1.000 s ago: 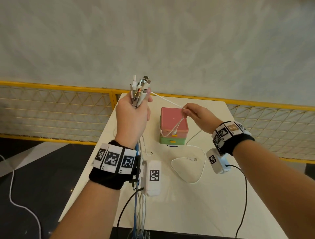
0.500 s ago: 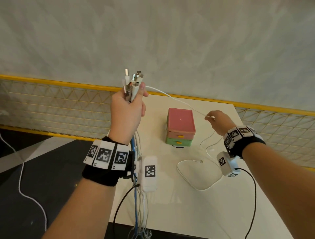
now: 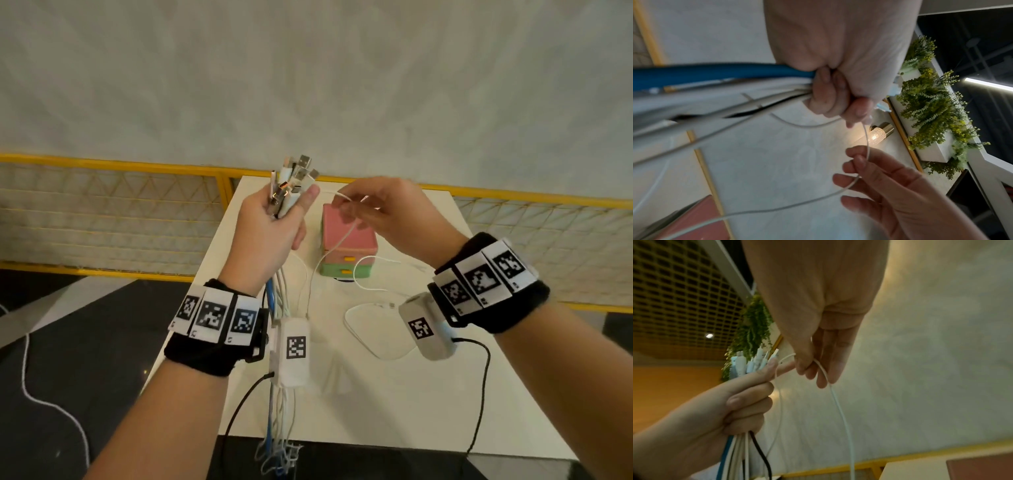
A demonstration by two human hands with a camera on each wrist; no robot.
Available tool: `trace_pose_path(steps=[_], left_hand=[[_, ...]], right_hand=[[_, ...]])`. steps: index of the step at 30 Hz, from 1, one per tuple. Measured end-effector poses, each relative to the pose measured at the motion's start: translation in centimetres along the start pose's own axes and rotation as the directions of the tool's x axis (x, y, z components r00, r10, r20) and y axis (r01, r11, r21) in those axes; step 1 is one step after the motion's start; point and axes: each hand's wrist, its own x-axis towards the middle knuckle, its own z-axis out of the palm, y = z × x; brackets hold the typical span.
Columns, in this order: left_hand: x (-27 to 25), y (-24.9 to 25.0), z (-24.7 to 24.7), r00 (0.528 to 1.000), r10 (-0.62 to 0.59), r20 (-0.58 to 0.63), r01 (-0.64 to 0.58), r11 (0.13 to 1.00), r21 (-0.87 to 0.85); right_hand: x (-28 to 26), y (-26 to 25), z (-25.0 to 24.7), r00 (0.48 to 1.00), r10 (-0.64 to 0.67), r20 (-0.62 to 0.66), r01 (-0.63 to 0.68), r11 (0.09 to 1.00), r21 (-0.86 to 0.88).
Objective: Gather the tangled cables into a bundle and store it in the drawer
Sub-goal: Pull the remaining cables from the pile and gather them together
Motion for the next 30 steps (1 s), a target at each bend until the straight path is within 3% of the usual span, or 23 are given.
trace_pose_path(steps=[3, 5, 7, 9, 10, 12, 14, 16, 18, 20, 24, 28, 30], left_hand=[[-0.6, -0.2, -0.7, 0.994, -0.015, -0.104, 0.011, 0.999, -0.04], [-1.0, -0.4, -1.2, 0.989, -0.041, -0.141, 0.034, 0.998, -0.047], [-1.4, -0.4, -1.7, 0.993, -0.053, -0.104, 0.048, 0.998, -0.049], [-2.0, -0.2, -1.8, 0.997, -0.071, -0.029, 0.068, 0.995, -0.07], [-2.3, 0.1, -1.8, 0.997, -0.08, 0.008, 0.08, 0.993, -0.087], [-2.9, 0.6, -1.7, 0.991, -0.09, 0.098, 0.1, 0.99, -0.102], [-3.6, 1.3, -1.4, 0.973, -0.088, 0.216, 0.113, 0.987, -0.111], [-4.2, 2.1, -1.1, 0.938, -0.041, 0.345, 0.101, 0.983, -0.156], [-4.6, 2.9, -0.6, 0.893, 0.045, 0.448, 0.063, 0.972, -0.224], [-4.8, 3.6, -0.2, 0.857, 0.116, 0.502, 0.006, 0.972, -0.236], [-4.9, 4.3, 0.5, 0.858, 0.144, 0.493, -0.083, 0.986, -0.144], [-5.5, 3.9, 0.8, 0.874, 0.112, 0.472, -0.103, 0.994, -0.045], [-5.7, 3.6, 0.7, 0.904, 0.093, 0.417, -0.08, 0.996, -0.05]], right_hand=[[-1.4, -1.2, -0.2, 0.993, -0.067, -0.097, 0.056, 0.993, -0.107], [-3.0, -2.6, -0.5, 0.999, -0.041, -0.036, 0.038, 0.995, -0.093], [-5.0, -4.5, -1.0, 0.975, 0.029, 0.219, -0.014, 0.998, -0.069], [-6.8, -6.4, -1.4, 0.87, 0.061, 0.49, -0.023, 0.996, -0.082], [-7.5, -7.0, -1.6, 0.833, 0.05, 0.551, -0.019, 0.998, -0.062], [-8.2, -7.4, -1.9, 0.859, 0.025, 0.512, -0.01, 0.999, -0.032], [-8.2, -6.7, -1.9, 0.934, 0.037, 0.356, -0.013, 0.997, -0.071], [-8.1, -5.5, -1.5, 0.971, 0.029, 0.238, 0.0, 0.993, -0.119], [-8.3, -4.4, -0.7, 0.97, 0.02, 0.244, 0.008, 0.994, -0.111], [-8.9, -3.8, 0.9, 0.942, 0.009, 0.336, 0.007, 0.999, -0.047], [-10.8, -3.6, 5.4, 0.886, 0.001, 0.464, -0.111, 0.972, 0.21], [-11.9, -3.0, 7.9, 0.93, 0.038, 0.364, -0.158, 0.939, 0.304], [-12.6, -2.4, 8.6, 0.932, 0.043, 0.359, -0.164, 0.935, 0.314]])
